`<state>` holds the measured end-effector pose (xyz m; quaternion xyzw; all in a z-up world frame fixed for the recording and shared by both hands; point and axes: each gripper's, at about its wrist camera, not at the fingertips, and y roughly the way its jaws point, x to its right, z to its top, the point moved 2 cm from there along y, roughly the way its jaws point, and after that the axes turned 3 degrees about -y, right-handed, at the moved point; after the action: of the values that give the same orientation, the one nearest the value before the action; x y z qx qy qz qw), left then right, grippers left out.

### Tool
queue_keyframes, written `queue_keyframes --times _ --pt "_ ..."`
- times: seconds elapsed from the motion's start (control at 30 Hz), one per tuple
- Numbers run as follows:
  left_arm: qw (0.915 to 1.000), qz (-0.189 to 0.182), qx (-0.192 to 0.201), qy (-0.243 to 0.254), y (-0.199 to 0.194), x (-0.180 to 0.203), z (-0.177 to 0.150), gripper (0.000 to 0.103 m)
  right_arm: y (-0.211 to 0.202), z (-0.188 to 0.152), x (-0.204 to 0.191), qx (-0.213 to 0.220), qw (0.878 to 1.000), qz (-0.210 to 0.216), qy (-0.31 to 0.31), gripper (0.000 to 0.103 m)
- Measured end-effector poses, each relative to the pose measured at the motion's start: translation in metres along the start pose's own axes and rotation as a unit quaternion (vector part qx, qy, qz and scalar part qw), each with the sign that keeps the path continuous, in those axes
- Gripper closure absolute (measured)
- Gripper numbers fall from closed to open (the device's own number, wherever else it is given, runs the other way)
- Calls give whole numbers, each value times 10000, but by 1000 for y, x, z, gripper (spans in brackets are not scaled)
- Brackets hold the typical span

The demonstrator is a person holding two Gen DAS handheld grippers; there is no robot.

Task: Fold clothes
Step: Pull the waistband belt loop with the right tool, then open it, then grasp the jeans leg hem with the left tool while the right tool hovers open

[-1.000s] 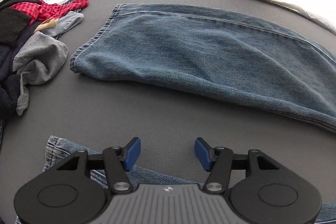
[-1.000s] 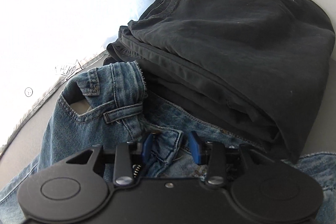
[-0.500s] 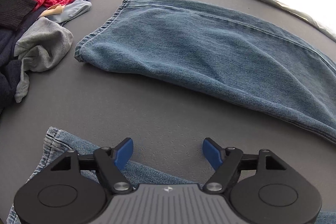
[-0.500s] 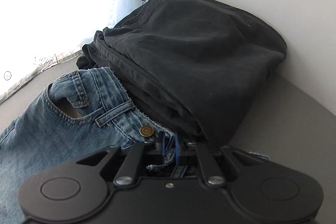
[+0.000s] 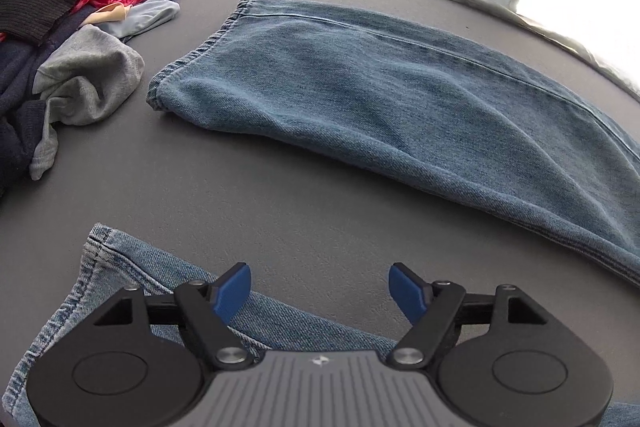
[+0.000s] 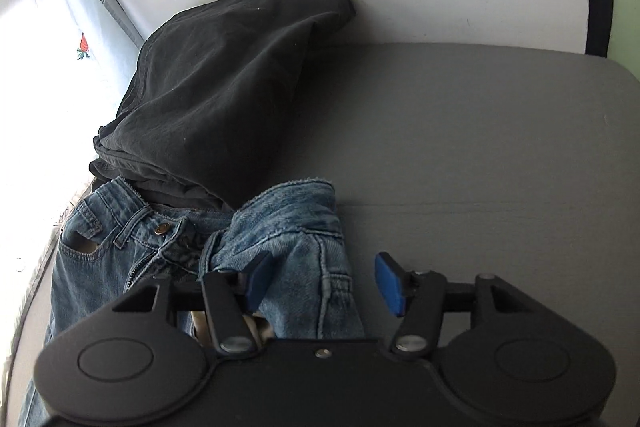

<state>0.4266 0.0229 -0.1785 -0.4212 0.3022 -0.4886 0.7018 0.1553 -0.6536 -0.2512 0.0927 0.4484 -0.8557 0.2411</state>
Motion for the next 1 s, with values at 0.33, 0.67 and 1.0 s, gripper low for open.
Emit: queue_keyframes --times 0.33,0.67,1.0 --pt "9997 224 51 -126 -36 -13 -45 26 -24 12 -20 286 9882 218 -1490 95" --pt "9957 699 93 -609 -48 -64 -70 26 -17 2 20 -116 9868 -652 -1477 68" --pt "9914 1141 347 -546 -32 -120 -41 26 -49 -18 24 -153 9936 -629 -922 14"
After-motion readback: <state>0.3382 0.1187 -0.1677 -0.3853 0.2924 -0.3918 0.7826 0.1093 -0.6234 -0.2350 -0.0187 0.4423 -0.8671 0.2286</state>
